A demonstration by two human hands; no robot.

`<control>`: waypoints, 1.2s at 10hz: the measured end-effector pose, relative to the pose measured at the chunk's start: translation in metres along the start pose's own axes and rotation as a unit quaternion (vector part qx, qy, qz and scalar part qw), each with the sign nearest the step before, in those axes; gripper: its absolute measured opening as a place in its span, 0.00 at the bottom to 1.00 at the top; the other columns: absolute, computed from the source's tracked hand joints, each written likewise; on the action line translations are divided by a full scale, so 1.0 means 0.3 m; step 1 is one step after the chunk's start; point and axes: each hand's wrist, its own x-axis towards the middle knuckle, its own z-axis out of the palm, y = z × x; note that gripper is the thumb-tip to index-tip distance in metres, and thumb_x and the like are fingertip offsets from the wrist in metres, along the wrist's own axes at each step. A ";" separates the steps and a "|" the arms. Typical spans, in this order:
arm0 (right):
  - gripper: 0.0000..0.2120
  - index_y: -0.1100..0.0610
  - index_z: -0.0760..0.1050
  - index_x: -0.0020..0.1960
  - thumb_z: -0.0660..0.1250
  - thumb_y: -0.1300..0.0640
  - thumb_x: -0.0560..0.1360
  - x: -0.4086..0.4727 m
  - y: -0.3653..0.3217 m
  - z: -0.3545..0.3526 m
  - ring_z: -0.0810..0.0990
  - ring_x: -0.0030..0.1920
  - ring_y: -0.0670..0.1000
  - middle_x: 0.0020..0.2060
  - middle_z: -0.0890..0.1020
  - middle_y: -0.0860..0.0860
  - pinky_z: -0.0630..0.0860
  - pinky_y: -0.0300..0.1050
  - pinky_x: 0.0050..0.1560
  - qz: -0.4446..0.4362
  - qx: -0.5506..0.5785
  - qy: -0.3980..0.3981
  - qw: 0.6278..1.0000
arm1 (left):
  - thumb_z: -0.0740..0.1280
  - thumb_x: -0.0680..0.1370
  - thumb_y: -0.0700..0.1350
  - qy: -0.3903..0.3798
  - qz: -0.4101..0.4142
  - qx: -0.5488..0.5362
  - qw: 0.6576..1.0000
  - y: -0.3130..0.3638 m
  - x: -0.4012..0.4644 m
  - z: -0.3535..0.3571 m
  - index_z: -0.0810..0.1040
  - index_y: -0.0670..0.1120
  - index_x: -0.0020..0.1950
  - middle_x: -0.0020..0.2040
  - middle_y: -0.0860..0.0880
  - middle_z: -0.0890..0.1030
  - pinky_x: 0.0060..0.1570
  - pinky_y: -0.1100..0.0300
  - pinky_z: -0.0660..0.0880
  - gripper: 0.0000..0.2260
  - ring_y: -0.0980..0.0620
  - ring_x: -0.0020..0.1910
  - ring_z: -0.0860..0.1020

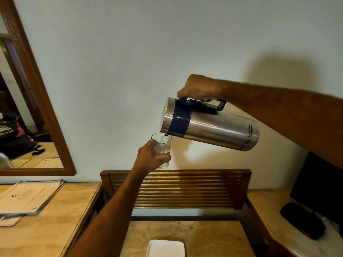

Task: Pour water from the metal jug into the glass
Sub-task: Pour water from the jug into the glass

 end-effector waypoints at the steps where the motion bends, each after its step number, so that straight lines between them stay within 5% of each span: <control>1: 0.15 0.53 0.77 0.29 0.69 0.40 0.61 0.014 0.003 0.004 0.74 0.25 0.52 0.27 0.79 0.50 0.71 0.41 0.27 -0.020 -0.001 -0.002 1.000 | 0.77 0.65 0.57 -0.009 -0.004 -0.009 1.000 -0.003 0.000 0.007 0.75 0.48 0.61 0.52 0.51 0.80 0.32 0.72 0.74 0.28 0.55 0.43 0.80; 4: 0.20 0.53 0.81 0.41 0.68 0.37 0.63 0.002 -0.014 0.004 0.81 0.37 0.54 0.39 0.84 0.53 0.80 0.50 0.39 -0.039 0.002 -0.003 0.999 | 0.77 0.64 0.56 -0.018 -0.012 -0.042 0.999 -0.009 -0.004 0.017 0.73 0.54 0.58 0.51 0.54 0.79 0.30 0.73 0.74 0.26 0.55 0.44 0.80; 5: 0.17 0.53 0.80 0.36 0.68 0.39 0.62 0.007 -0.013 0.004 0.79 0.31 0.53 0.33 0.83 0.52 0.78 0.47 0.34 -0.032 -0.008 0.006 0.999 | 0.77 0.65 0.55 -0.019 -0.012 -0.042 0.999 -0.012 -0.005 0.022 0.72 0.54 0.58 0.52 0.54 0.79 0.33 0.72 0.74 0.26 0.51 0.47 0.81; 6: 0.15 0.54 0.76 0.23 0.68 0.42 0.56 -0.009 -0.026 0.009 0.66 0.18 0.49 0.18 0.71 0.48 0.64 0.39 0.21 0.001 0.008 -0.013 1.000 | 0.77 0.64 0.56 -0.022 -0.013 -0.048 0.999 -0.018 -0.006 0.027 0.72 0.54 0.59 0.52 0.53 0.80 0.36 0.71 0.75 0.26 0.52 0.46 0.81; 7: 0.15 0.54 0.73 0.20 0.67 0.44 0.56 -0.007 -0.025 0.015 0.63 0.16 0.48 0.16 0.67 0.47 0.61 0.38 0.20 -0.001 0.012 -0.015 1.000 | 0.76 0.64 0.58 -0.021 -0.008 -0.044 0.999 -0.018 -0.005 0.030 0.74 0.52 0.60 0.53 0.54 0.80 0.35 0.73 0.74 0.28 0.51 0.47 0.81; 11: 0.15 0.65 0.77 0.34 0.69 0.52 0.67 -0.078 0.070 0.089 0.60 0.14 0.46 0.13 0.65 0.45 0.57 0.33 0.17 0.027 0.111 0.041 0.993 | 0.74 0.64 0.58 -0.025 0.003 -0.072 0.997 -0.031 -0.022 0.021 0.79 0.51 0.58 0.47 0.58 0.82 0.34 0.71 0.76 0.25 0.55 0.44 0.83; 12: 0.13 0.59 0.78 0.29 0.70 0.51 0.67 -0.115 0.142 0.152 0.59 0.15 0.47 0.14 0.64 0.45 0.57 0.35 0.19 0.052 0.174 0.067 0.981 | 0.75 0.62 0.56 -0.033 0.001 -0.100 0.994 -0.037 -0.043 0.019 0.79 0.53 0.57 0.44 0.63 0.83 0.35 0.72 0.76 0.24 0.64 0.44 0.83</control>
